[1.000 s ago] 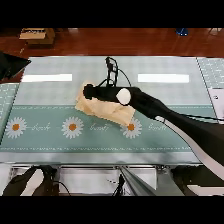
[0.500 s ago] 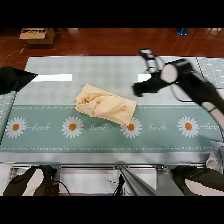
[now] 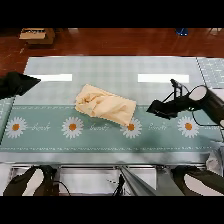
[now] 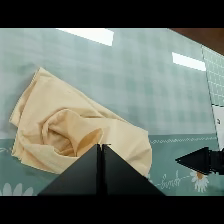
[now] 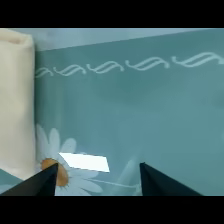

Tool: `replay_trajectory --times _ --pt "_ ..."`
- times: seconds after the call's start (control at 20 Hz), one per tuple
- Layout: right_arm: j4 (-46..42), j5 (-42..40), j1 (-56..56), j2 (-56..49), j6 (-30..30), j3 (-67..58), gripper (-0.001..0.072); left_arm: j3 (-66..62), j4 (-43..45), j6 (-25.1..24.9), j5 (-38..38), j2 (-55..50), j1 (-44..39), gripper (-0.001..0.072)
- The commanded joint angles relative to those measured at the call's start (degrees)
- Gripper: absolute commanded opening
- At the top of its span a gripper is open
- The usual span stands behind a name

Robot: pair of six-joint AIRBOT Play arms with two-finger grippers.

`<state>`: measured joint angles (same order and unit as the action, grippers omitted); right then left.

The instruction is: Fold the shirts.

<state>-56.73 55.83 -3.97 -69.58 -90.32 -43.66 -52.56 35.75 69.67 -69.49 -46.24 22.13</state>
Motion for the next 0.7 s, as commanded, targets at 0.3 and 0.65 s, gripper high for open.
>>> replay_trajectory --times 0.3,0.65 --pt "25.27 -24.94 -16.28 -7.1 5.27 6.73 0.0585 0.13 0.76 0.07 -0.07 -0.17 0.07 0.0019" --pt "35.17 -25.77 -19.89 -8.59 14.78 4.0 0.0025 0.15 0.83 0.04 -0.17 -0.63 0.07 0.0019"
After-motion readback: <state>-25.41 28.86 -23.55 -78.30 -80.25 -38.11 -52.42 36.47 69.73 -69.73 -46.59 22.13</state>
